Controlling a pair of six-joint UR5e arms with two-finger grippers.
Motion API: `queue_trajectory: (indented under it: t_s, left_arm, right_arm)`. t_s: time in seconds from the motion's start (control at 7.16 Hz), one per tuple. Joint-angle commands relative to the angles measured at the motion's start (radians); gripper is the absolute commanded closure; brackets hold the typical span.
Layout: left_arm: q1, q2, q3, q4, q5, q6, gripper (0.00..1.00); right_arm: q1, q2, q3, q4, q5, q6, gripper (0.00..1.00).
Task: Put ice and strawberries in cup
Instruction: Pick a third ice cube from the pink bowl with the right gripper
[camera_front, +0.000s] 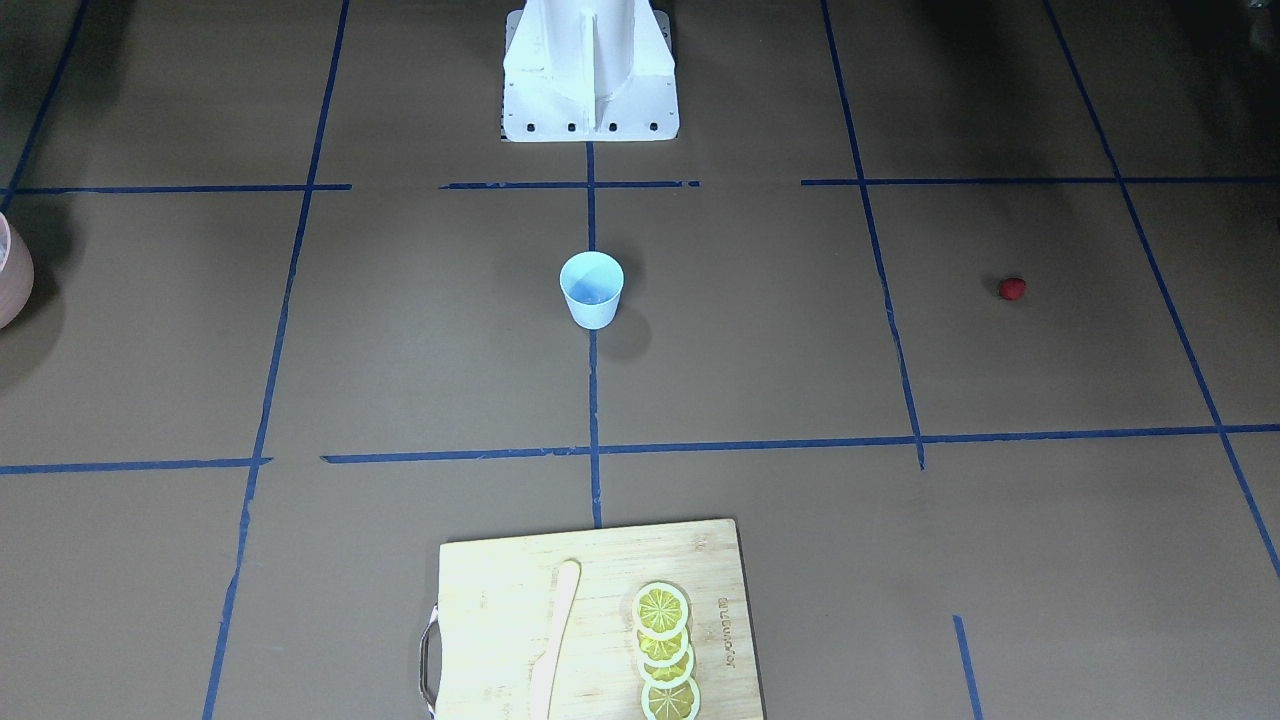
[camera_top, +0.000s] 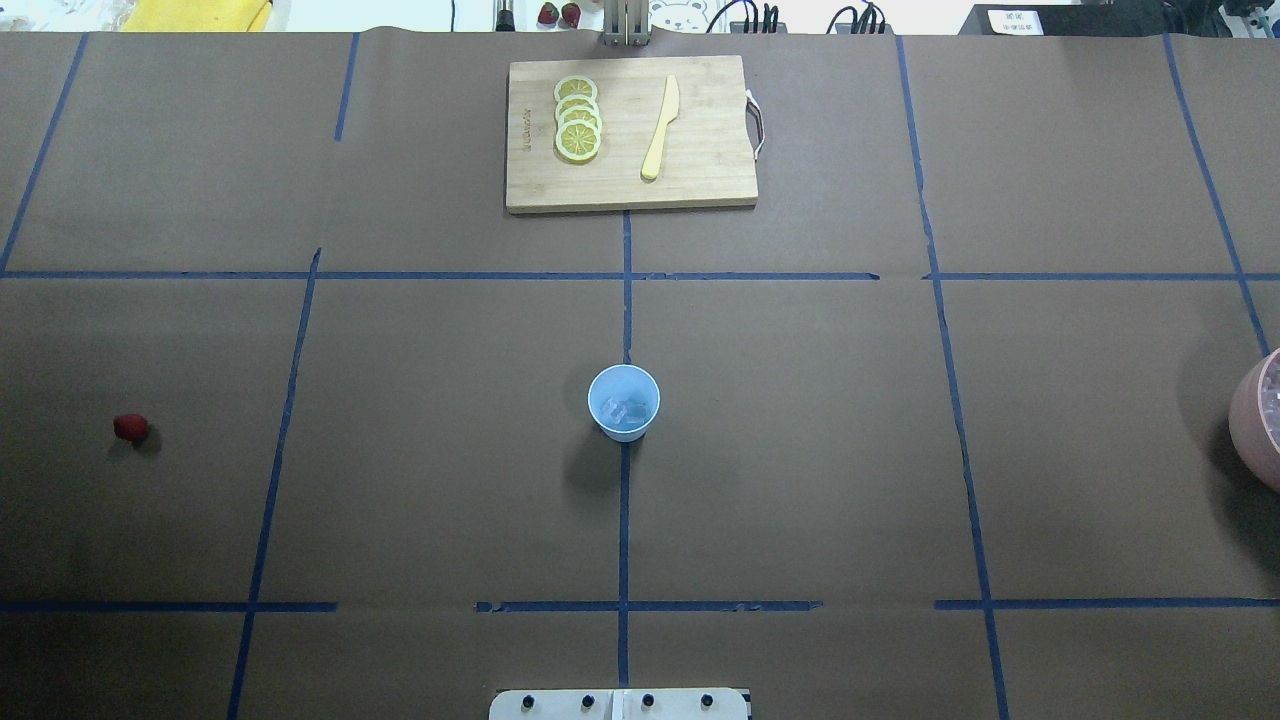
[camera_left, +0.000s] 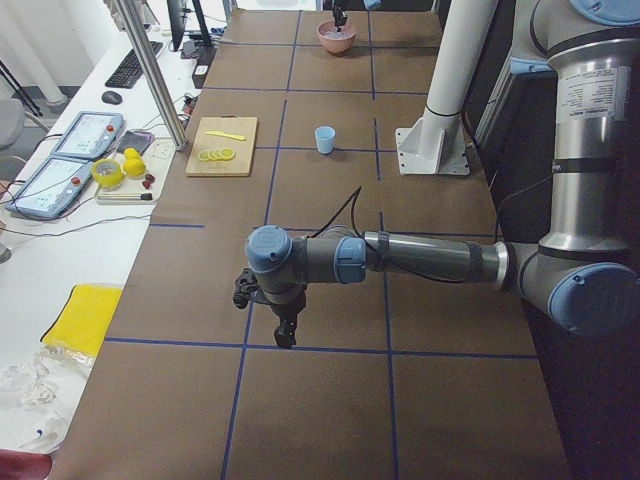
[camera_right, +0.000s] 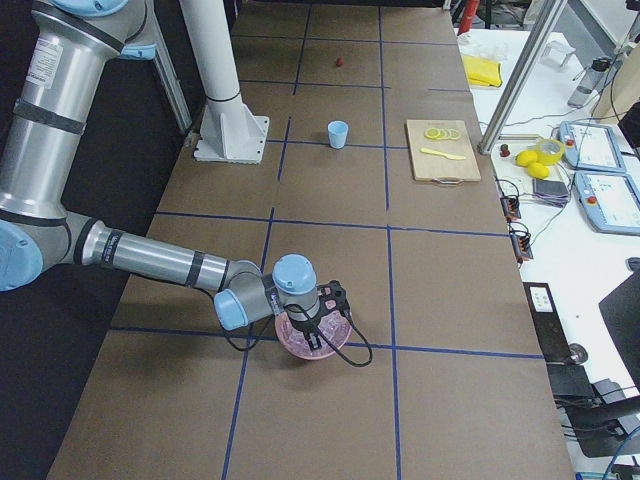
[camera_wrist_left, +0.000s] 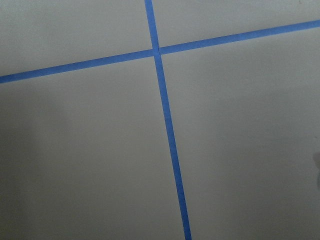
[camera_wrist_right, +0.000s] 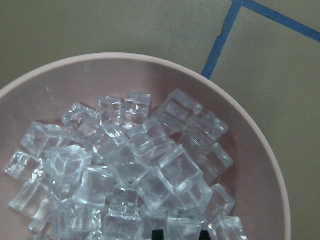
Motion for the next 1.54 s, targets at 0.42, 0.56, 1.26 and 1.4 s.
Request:
queue_trajectory:
  t_s: [0.42,0.56,1.26,1.4]
  left_arm:
    - [0.0,0.0,-0.003,-0.002,0.0,0.0,0.0]
    - [0.0,0.0,-0.003,-0.002,0.0,0.0,0.0]
    - [0.0,0.0,-0.003,-0.002,0.0,0.0,0.0]
    - [0.0,0.0,-0.003,-0.002,0.0,0.0,0.0]
  right_arm:
    - [0.033,0.063,0.206,-0.255,0.025,0.015,0.98]
    - [0.032,0.123,0.288,-0.385,0.024,0.059,0.98]
    - [-0.439,0.495,0.362,-0.437,-0.159,0.832,1.0]
    - [-0.536,0.598,0.362,-0.528,-0.223,0.928,1.0]
